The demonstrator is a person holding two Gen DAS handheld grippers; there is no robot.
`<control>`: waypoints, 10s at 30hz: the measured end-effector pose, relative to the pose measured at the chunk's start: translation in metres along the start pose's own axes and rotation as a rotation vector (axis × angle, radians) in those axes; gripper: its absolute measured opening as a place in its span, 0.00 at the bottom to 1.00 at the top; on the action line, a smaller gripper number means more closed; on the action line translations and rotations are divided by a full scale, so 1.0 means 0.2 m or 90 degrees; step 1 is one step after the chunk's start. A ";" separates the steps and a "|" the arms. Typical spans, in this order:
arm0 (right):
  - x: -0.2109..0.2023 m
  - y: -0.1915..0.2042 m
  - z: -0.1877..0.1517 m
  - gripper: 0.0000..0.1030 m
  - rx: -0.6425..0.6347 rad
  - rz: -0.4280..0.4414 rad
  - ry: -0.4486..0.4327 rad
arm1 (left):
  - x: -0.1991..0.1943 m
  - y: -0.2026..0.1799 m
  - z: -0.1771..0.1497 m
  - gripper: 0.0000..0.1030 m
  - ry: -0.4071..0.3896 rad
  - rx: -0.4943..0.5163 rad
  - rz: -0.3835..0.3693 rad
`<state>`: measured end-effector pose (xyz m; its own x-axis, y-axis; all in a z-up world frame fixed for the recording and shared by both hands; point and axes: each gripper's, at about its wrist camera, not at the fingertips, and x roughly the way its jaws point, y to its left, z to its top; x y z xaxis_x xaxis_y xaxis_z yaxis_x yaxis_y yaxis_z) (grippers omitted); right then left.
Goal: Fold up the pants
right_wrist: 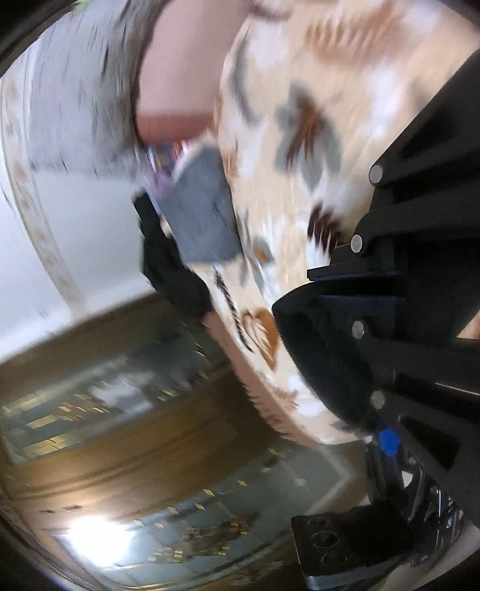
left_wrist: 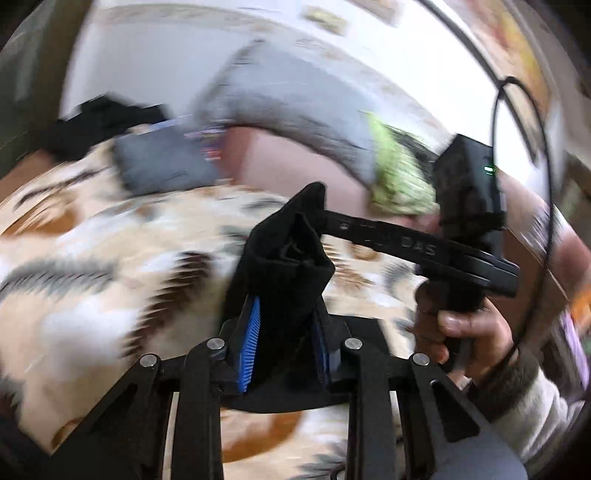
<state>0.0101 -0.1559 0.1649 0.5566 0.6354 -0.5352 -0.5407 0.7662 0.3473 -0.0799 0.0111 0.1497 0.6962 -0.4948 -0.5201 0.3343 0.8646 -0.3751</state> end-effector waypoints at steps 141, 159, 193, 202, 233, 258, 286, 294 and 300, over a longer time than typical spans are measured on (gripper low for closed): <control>-0.39 -0.28 -0.72 0.12 0.187 -0.313 0.130 | 0.58 -0.03 -0.24 0.89 0.225 0.079 0.092; -0.35 -0.26 -0.76 0.10 0.145 -0.345 0.156 | 0.63 -0.04 -0.30 0.89 0.237 0.068 0.080; -0.30 -0.52 -0.76 0.62 0.354 -0.228 0.098 | 0.69 0.07 -0.12 0.89 0.232 0.016 0.064; -0.27 -0.56 -0.79 0.70 0.366 -0.211 0.092 | 0.75 0.10 -0.13 0.93 0.239 -0.019 0.045; -0.24 -0.36 -0.58 0.36 0.248 -0.189 0.033 | 0.73 0.03 -0.07 0.53 0.211 0.028 0.015; 0.26 -0.38 -0.23 0.51 0.145 -0.225 0.059 | 0.82 0.63 0.18 0.86 0.174 -0.041 0.153; 0.24 -0.09 -0.20 0.43 0.084 -0.240 0.022 | 0.66 0.42 0.16 0.86 0.114 0.048 0.251; 0.12 0.06 -0.21 0.52 0.072 -0.269 -0.008 | 0.42 0.33 0.15 0.86 0.061 0.049 0.272; 0.02 0.17 -0.22 0.58 0.059 -0.285 -0.031 | 0.29 0.26 0.11 0.86 0.040 0.065 0.288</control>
<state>-0.0337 -0.1306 0.1405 0.7523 0.2424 -0.6126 -0.1834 0.9701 0.1586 -0.0083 0.0287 0.1173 0.7481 -0.0677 -0.6601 0.0691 0.9973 -0.0239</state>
